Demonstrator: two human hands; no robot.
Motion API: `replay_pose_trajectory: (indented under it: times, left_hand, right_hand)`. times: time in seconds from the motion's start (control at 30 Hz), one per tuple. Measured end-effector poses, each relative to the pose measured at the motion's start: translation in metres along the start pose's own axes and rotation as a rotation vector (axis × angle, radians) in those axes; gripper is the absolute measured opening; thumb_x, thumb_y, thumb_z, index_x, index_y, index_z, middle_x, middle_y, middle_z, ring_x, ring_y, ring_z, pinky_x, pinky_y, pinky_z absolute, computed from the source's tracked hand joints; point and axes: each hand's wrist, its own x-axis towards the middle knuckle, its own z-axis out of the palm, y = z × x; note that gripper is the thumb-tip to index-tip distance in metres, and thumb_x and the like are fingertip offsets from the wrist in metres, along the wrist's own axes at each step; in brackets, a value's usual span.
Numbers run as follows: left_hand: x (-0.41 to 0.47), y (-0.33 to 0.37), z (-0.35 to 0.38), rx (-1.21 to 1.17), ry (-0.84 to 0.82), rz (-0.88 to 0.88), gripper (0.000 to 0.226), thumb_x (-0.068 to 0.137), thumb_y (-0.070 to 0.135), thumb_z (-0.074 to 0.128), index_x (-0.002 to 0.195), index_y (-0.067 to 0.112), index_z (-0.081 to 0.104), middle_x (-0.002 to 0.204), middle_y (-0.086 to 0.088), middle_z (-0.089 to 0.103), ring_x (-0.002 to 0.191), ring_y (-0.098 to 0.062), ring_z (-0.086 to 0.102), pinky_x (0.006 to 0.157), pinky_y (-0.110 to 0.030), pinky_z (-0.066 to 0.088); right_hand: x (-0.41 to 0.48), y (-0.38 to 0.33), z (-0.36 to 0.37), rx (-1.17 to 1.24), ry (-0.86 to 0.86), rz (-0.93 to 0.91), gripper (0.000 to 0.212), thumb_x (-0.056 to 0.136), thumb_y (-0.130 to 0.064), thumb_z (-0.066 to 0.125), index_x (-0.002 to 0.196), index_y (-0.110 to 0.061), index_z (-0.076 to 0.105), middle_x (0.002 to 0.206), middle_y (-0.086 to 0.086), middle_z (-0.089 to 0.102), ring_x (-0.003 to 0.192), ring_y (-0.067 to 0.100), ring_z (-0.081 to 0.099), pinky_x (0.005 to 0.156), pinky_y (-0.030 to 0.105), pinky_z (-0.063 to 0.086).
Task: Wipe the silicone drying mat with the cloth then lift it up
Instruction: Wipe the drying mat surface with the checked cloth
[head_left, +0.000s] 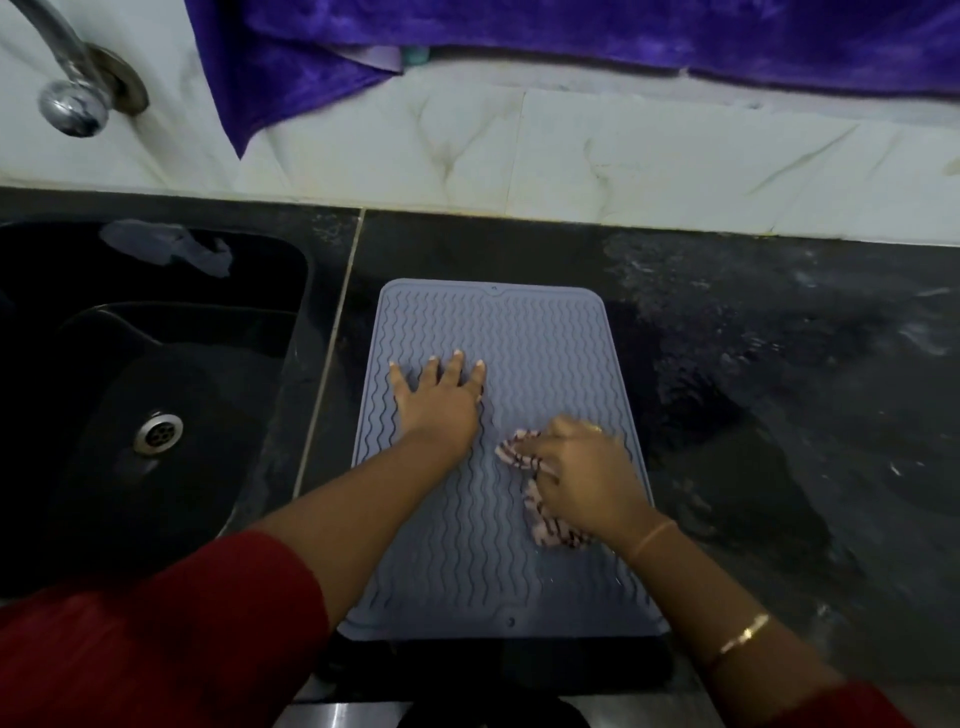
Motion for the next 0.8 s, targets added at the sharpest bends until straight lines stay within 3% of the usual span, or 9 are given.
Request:
replay_pose_trajectory:
  times: [0.13,0.27,0.37,0.43,0.53,0.6,0.7,0.8]
  left_hand:
    - [0.004,-0.008,-0.01,-0.074,-0.079,0.081,0.064,0.1,0.04,0.035,0.153,0.029,-0.001,0.161,-0.002,-0.01,0.147,-0.029,-0.006,0.113,-0.062,-0.003]
    - [0.004,-0.032,-0.018,-0.215,-0.319,0.216,0.098,0.084,0.055,0.06,0.15,0.035,-0.01,0.157,-0.002,-0.026,0.143,-0.028,-0.025,0.107,-0.061,-0.017]
    - [-0.001,-0.037,-0.007,-0.195,-0.286,0.241,0.105,0.08,0.056,0.064,0.15,0.037,-0.012,0.155,0.001,-0.029,0.141,-0.025,-0.031,0.101,-0.062,-0.027]
    - [0.0,-0.036,-0.004,-0.214,-0.261,0.234,0.104,0.08,0.055,0.065,0.15,0.037,-0.01,0.156,0.001,-0.027,0.141,-0.024,-0.03,0.099,-0.062,-0.028]
    - [-0.003,-0.034,-0.007,-0.211,-0.247,0.209,0.101,0.08,0.056,0.063,0.15,0.038,-0.007,0.157,0.002,-0.024,0.143,-0.024,-0.026,0.1,-0.065,-0.025]
    - [-0.005,-0.034,-0.006,-0.191,-0.232,0.183,0.099,0.081,0.057,0.063,0.15,0.039,-0.006,0.158,0.002,-0.022,0.144,-0.025,-0.024,0.103,-0.066,-0.022]
    - [-0.012,-0.029,-0.006,-0.161,-0.207,0.12,0.093,0.083,0.058,0.059,0.15,0.041,-0.003,0.159,0.001,-0.019,0.146,-0.026,-0.018,0.106,-0.067,-0.017]
    - [-0.026,-0.018,-0.003,-0.057,-0.17,0.073,0.079,0.09,0.057,0.05,0.15,0.041,0.002,0.16,0.0,-0.012,0.147,-0.026,-0.009,0.108,-0.068,-0.011]
  right_hand:
    - [0.001,0.005,0.001,0.132,0.006,0.055,0.032,0.086,-0.024,0.059,0.116,-0.031,0.067,0.104,-0.001,0.062,0.096,0.019,0.057,0.077,0.028,0.048]
    - [0.048,0.013,-0.008,0.144,0.188,0.2,0.035,0.09,-0.028,0.052,0.125,-0.027,0.06,0.114,0.008,0.059,0.106,0.026,0.055,0.088,0.042,0.049]
    - [0.06,-0.007,-0.01,-0.119,-0.023,0.276,0.055,0.087,-0.052,0.051,0.135,-0.026,0.044,0.132,0.009,0.045,0.122,0.033,0.044,0.096,0.053,0.04]
    - [0.05,-0.02,-0.004,-0.257,-0.071,0.229,0.067,0.085,-0.055,0.051,0.14,-0.021,0.036,0.137,0.009,0.04,0.124,0.034,0.04,0.095,0.054,0.036]
    - [0.018,-0.023,0.007,-0.28,-0.006,0.118,0.05,0.089,-0.037,0.048,0.136,-0.02,0.043,0.129,0.008,0.047,0.116,0.033,0.046,0.091,0.05,0.039]
    - [-0.011,-0.022,0.016,-0.276,0.082,-0.002,0.041,0.082,-0.028,0.056,0.122,-0.021,0.058,0.111,0.006,0.058,0.097,0.031,0.057,0.077,0.046,0.045]
    - [-0.047,-0.022,0.026,-0.266,0.095,-0.141,0.034,0.064,-0.032,0.058,0.095,-0.026,0.07,0.086,-0.001,0.062,0.071,0.024,0.061,0.056,0.034,0.044]
    - [-0.059,-0.02,0.023,-0.183,0.054,-0.181,0.036,0.069,-0.035,0.05,0.097,-0.027,0.071,0.086,-0.001,0.062,0.074,0.022,0.061,0.06,0.035,0.048]
